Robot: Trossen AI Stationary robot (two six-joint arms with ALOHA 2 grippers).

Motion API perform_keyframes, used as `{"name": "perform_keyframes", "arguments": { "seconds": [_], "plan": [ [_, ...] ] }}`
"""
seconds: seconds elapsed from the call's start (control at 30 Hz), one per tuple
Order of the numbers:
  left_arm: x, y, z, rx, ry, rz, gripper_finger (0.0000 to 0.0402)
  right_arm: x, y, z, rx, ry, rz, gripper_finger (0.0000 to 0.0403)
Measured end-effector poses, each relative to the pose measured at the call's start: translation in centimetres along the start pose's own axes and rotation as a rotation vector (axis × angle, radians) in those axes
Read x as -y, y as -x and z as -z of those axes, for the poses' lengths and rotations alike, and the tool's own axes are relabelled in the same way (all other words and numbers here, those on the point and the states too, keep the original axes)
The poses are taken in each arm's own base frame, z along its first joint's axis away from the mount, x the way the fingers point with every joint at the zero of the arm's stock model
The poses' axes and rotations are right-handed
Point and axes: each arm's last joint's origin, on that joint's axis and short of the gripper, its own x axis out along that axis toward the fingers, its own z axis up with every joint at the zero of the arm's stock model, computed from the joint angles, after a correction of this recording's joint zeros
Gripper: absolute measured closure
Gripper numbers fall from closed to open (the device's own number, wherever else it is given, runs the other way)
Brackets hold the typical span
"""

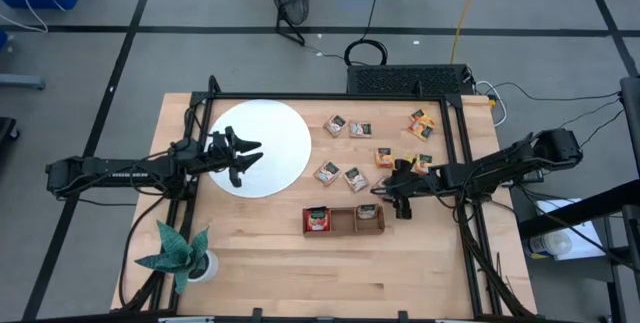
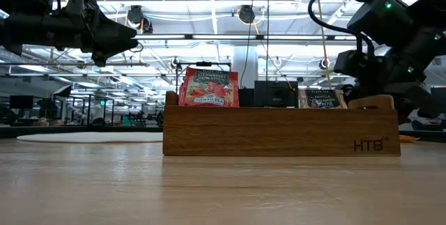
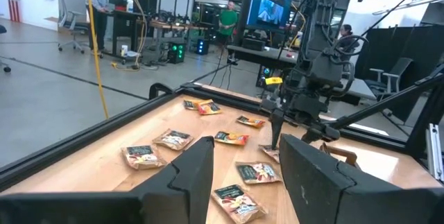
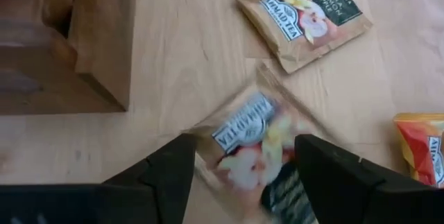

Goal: Pick & Place Tea
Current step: Put the brown tea bag into the right section of the wooden organizer

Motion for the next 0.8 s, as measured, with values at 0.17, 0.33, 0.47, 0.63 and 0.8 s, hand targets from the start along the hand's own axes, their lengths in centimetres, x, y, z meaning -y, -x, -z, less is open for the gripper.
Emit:
{"name": "perform_keyframes", "arguments": {
  "seconds": [0.17, 0.33, 0.47, 0.63, 0.8],
  "plan": [
    [0.0, 0.0, 0.0, 0.000, 0.000, 0.000, 0.0236, 0.0, 0.0, -0.1, 0.015, -0.019, 0.001, 0.0176],
    [0.0, 0.0, 0.0, 0.001, 0.000, 0.000, 0.0236, -0.3, 0.0, -0.4, 0.044, -0.050, -0.029, 0.0178],
    [0.0, 0.0, 0.0, 0.000, 0.000, 0.000, 0.0236, -0.8, 0.1, -0.5, 0.053, -0.036, -0.092, 0.0184],
    [0.0, 0.0, 0.0, 0.000, 0.000, 0.000, 0.0236, -1.2, 0.2, -0.9, 0.086, -0.037, -0.235, 0.0194],
    [0.0, 0.0, 0.0, 0.001, 0.000, 0.000, 0.0236, -0.9, 0.1, -0.3, 0.019, -0.101, -0.216, 0.0204]
  ]
}}
